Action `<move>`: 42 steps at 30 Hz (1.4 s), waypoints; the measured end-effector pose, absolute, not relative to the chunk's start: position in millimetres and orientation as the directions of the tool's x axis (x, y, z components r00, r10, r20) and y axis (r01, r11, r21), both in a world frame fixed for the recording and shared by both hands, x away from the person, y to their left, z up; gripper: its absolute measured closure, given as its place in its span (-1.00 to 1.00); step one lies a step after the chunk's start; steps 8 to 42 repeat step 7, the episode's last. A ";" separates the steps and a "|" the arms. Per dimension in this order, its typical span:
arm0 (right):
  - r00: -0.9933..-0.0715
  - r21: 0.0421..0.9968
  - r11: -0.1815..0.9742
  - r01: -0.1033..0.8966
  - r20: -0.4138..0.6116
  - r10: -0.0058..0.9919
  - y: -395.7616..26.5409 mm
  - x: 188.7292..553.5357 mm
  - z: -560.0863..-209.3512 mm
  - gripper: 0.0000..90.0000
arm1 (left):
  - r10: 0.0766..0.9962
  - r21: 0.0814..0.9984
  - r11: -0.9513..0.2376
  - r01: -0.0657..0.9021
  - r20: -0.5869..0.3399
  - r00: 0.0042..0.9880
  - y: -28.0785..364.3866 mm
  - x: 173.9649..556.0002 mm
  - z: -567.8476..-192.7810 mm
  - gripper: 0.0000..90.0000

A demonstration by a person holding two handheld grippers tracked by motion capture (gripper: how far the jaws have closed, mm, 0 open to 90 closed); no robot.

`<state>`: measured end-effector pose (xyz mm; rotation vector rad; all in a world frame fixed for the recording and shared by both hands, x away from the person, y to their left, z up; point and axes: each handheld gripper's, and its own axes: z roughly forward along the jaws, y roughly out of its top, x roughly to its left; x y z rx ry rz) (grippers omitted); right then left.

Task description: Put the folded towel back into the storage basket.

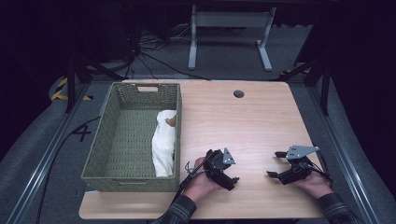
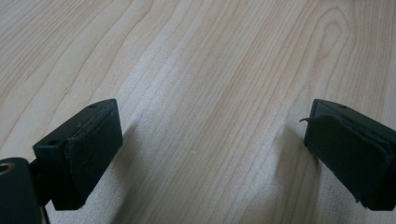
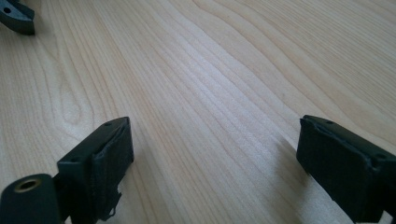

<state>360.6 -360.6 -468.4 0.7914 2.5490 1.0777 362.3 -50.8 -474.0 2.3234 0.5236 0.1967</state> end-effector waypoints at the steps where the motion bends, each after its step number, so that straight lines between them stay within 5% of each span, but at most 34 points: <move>1: -0.818 0.723 0.577 0.381 -0.027 0.574 -360.6 360.6 -468.4 -0.77 | 0.422 0.694 -0.649 0.310 -0.009 0.906 -51.4 363.2 -473.9 -0.90; 42: -0.824 0.720 0.583 0.376 -0.028 0.566 -360.8 361.1 -468.5 -0.79 | 0.420 0.695 -0.650 0.307 -0.008 0.908 -51.5 363.5 -473.9 -0.91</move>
